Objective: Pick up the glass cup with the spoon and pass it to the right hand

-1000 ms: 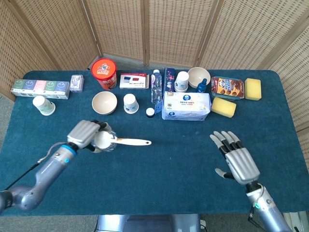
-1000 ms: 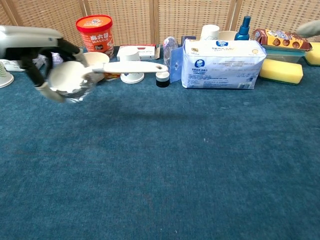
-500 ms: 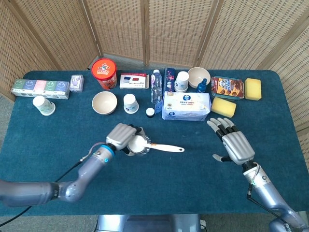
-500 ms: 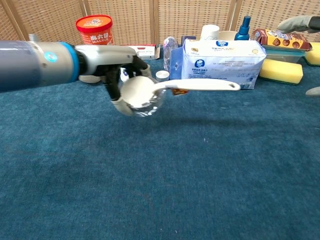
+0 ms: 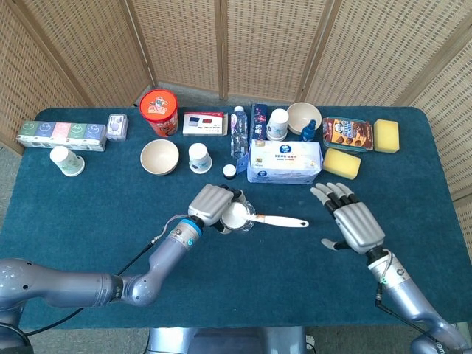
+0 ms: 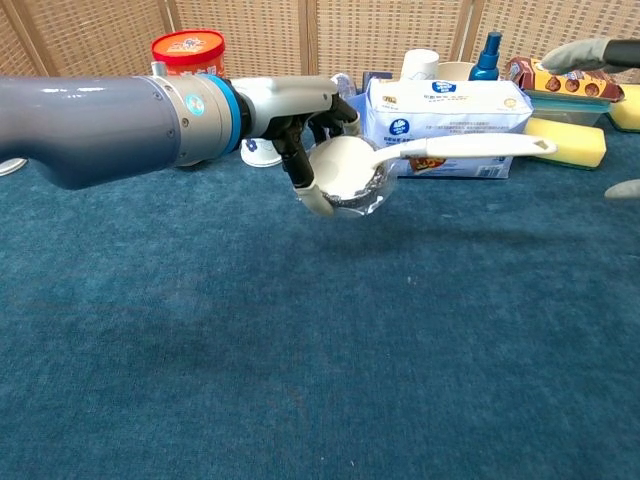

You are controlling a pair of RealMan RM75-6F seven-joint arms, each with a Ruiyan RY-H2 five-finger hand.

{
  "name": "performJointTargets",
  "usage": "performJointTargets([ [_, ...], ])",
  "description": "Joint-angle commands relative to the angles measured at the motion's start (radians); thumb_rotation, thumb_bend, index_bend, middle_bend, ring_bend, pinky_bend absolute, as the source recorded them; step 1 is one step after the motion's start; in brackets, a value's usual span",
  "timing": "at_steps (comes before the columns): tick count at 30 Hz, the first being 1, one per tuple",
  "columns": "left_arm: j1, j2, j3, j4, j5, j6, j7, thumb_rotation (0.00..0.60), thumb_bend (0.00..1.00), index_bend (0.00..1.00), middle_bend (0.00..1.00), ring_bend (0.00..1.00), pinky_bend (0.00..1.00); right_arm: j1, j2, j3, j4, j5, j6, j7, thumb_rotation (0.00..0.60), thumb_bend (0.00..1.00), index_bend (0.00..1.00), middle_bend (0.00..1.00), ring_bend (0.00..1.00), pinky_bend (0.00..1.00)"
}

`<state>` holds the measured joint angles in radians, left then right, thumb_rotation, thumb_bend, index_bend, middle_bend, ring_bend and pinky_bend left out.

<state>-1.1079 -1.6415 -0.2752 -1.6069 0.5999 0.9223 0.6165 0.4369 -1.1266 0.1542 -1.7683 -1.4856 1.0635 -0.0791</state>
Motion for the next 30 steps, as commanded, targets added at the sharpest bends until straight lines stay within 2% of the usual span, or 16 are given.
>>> performJointTargets([
  [1,-0.005,-0.004,-0.002,0.001,-0.003,0.007,-0.002,0.600,0.01,0.40,0.34,0.27,0.49,0.006,0.004,-0.011,-0.033,0.003,-0.010,-0.021,0.600,0.00,0.00,0.00,0.00,0.00],
  [9,-0.018,-0.015,-0.004,-0.010,-0.010,0.035,-0.002,0.600,0.01,0.40,0.34,0.27,0.49,0.045,-0.046,0.005,-0.089,0.051,-0.031,-0.085,0.600,0.00,0.00,0.00,0.00,0.00],
  [23,-0.033,-0.029,-0.003,-0.036,-0.031,0.083,0.017,0.600,0.01,0.40,0.34,0.27,0.49,0.120,-0.150,0.060,-0.142,0.231,-0.036,-0.267,0.600,0.00,0.00,0.00,0.00,0.01],
  [26,-0.038,-0.029,-0.005,-0.040,-0.037,0.088,0.022,0.600,0.01,0.40,0.34,0.27,0.49,0.133,-0.170,0.065,-0.147,0.260,-0.026,-0.307,0.600,0.02,0.00,0.05,0.04,0.12],
  [27,-0.039,-0.028,-0.004,-0.044,-0.039,0.089,0.025,0.600,0.01,0.40,0.34,0.27,0.49,0.138,-0.185,0.069,-0.143,0.268,-0.015,-0.321,0.600,0.06,0.01,0.12,0.09,0.18],
  [30,-0.042,-0.025,-0.005,-0.054,-0.044,0.097,0.030,0.600,0.01,0.40,0.34,0.27,0.49,0.145,-0.223,0.076,-0.124,0.281,0.018,-0.348,0.600,0.22,0.15,0.32,0.30,0.38],
])
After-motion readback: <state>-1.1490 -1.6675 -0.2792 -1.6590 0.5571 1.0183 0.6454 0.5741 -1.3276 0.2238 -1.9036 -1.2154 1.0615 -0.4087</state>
